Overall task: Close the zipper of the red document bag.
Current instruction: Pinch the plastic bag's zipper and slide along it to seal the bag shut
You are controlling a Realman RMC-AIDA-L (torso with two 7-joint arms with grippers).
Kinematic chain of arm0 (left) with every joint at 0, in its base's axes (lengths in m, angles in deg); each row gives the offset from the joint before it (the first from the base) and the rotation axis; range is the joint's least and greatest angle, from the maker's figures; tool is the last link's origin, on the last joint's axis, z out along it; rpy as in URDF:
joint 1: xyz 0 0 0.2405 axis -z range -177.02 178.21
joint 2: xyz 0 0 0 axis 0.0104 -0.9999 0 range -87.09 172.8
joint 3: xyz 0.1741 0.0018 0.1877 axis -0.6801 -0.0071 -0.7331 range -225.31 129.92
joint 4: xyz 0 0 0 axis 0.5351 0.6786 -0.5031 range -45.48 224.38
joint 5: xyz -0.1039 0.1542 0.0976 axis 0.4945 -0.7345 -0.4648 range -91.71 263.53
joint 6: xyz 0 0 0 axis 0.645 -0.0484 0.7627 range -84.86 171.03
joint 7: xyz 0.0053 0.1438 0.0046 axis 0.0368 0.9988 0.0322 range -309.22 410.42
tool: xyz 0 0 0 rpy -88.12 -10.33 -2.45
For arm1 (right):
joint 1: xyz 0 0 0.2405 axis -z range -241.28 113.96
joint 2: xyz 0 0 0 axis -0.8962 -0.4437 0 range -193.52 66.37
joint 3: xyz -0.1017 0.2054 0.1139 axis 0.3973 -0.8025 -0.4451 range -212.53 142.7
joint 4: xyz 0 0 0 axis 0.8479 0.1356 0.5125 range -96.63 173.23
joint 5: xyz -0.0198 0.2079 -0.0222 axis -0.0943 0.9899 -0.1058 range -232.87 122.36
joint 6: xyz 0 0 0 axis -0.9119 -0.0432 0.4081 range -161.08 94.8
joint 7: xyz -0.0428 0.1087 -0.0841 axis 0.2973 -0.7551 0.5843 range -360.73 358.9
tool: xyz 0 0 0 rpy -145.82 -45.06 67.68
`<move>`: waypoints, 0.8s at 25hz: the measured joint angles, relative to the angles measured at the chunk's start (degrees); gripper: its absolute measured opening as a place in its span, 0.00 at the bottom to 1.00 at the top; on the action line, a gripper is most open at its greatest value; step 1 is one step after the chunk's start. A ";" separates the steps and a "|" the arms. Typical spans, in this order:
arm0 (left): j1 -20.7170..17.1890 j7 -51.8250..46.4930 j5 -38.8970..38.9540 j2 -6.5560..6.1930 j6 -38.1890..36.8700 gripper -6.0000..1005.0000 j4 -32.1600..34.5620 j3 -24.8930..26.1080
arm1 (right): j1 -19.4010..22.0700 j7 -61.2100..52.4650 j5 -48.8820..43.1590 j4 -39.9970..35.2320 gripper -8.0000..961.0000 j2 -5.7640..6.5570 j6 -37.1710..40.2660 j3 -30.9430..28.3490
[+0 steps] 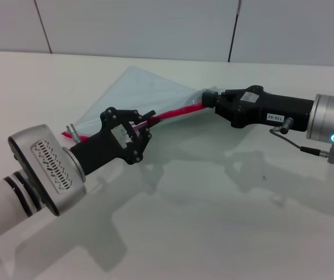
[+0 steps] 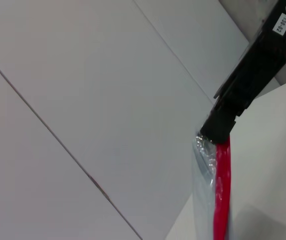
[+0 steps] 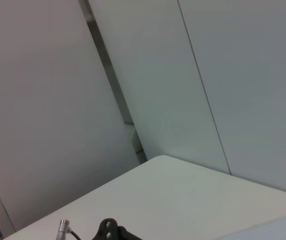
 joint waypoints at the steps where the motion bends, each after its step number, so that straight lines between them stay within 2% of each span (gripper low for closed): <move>1: 0.00 -0.01 0.01 0.00 0.15 0.09 0.00 0.01 | 0.00 0.00 0.00 0.00 0.03 -0.01 0.00 0.01; 10: 0.08 -0.01 0.07 0.06 0.79 0.09 0.00 0.01 | 1.38 -0.09 0.56 -0.69 0.03 0.06 -0.62 -1.61; 20: -0.25 -0.01 0.07 0.09 1.02 0.09 0.00 0.01 | 6.53 -1.99 0.63 -6.04 0.03 0.29 -0.61 -8.17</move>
